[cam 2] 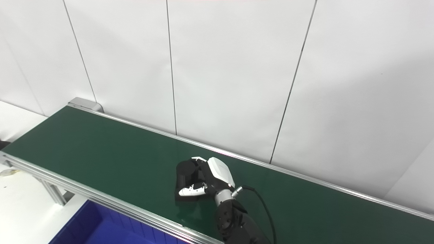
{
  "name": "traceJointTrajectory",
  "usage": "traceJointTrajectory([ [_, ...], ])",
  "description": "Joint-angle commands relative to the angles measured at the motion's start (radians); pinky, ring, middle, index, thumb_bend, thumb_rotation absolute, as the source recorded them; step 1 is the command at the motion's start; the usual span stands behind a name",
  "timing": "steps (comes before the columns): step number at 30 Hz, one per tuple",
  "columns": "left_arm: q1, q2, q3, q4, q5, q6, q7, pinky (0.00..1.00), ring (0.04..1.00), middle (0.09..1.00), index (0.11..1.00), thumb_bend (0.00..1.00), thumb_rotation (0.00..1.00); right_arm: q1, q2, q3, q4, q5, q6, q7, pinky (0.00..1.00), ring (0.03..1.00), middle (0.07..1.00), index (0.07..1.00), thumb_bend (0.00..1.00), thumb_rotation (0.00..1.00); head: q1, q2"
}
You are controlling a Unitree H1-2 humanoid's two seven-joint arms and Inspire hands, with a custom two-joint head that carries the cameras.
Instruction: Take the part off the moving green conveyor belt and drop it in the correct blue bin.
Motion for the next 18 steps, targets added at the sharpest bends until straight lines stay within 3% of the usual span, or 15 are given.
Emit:
traceJointTrajectory([
  [1,0.007,-0.017,-0.004,-0.025,0.007,-0.035,-0.002,0.59,0.702,0.778,0.825,0.89,0.82,-0.053,0.05,-0.012,-0.015,0.01,-0.037,-0.065,0.61,0.675,0.705,0.72,0.69,0.1,0.0,0.003],
  [2,0.009,-0.018,-0.002,-0.026,0.011,-0.035,-0.003,0.6,0.707,0.78,0.827,0.89,0.82,-0.05,0.053,-0.022,-0.015,0.017,-0.044,-0.083,0.57,0.638,0.674,0.611,0.6,0.11,-0.001,0.005],
  [3,0.011,-0.019,-0.001,-0.027,0.013,-0.035,-0.004,0.61,0.711,0.783,0.829,0.89,0.82,-0.047,0.056,-0.031,-0.013,0.024,-0.053,-0.102,0.53,0.585,0.578,0.56,0.57,0.06,-0.001,0.005],
  [4,0.012,-0.019,0.0,-0.028,0.014,-0.035,-0.004,0.6,0.711,0.783,0.83,0.88,0.82,-0.045,0.058,-0.037,-0.012,0.027,-0.06,-0.119,0.49,0.486,0.531,0.526,0.53,0.02,-0.001,0.006],
  [6,0.011,-0.018,-0.002,-0.029,0.006,-0.035,-0.005,0.58,0.693,0.777,0.829,0.88,0.81,-0.042,0.06,-0.043,-0.009,0.032,-0.072,-0.141,0.48,0.451,0.523,0.495,0.52,0.0,-0.003,0.007],
  [18,0.015,-0.011,0.007,-0.047,0.02,-0.035,-0.005,0.66,0.751,0.803,0.834,0.86,0.83,-0.033,0.046,-0.047,-0.032,0.042,-0.111,-0.161,0.49,0.449,0.532,0.472,0.52,0.0,-0.014,0.01],
])
